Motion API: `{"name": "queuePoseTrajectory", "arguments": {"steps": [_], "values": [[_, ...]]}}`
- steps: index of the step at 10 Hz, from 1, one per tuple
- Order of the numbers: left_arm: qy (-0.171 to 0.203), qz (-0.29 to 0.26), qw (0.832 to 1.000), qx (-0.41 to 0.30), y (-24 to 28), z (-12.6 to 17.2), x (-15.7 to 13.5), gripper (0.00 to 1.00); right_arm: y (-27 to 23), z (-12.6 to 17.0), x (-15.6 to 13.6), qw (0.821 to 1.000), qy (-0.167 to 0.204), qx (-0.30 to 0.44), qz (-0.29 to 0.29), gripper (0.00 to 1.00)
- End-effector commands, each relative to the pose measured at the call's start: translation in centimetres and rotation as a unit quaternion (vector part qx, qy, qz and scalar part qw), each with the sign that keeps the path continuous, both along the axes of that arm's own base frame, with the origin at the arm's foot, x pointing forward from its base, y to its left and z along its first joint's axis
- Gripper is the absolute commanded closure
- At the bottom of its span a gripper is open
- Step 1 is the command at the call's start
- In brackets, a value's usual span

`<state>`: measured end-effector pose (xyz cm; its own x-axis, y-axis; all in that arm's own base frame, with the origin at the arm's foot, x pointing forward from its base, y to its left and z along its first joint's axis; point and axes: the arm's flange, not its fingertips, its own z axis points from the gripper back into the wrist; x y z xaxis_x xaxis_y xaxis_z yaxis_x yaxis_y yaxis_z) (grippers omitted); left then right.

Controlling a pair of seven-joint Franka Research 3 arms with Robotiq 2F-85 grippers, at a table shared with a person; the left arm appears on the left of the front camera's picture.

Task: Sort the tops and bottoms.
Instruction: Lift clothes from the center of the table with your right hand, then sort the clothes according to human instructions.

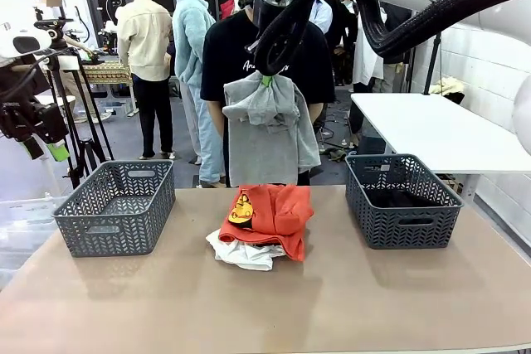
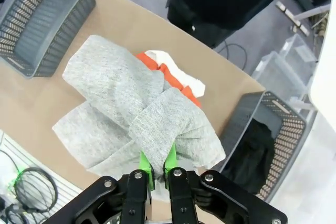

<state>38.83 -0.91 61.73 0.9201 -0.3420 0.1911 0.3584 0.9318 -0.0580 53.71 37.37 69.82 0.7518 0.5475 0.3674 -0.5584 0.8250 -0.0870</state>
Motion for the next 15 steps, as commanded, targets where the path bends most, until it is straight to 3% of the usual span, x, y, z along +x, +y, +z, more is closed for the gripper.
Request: {"name": "queuePoseTrajectory", "arguments": {"steps": [1, 15], "values": [[0.003, 0.001, 1.0, 0.005, 0.02, -0.01, -0.15, 0.36, -0.13, 0.18, 0.0, 1.0, -0.001, 0.002, -0.001, 1.0], [0.003, 0.001, 1.0, 0.005, 0.02, -0.01, -0.15, 0.36, -0.13, 0.18, 0.0, 1.0, -0.001, 0.002, -0.001, 1.0]]}}
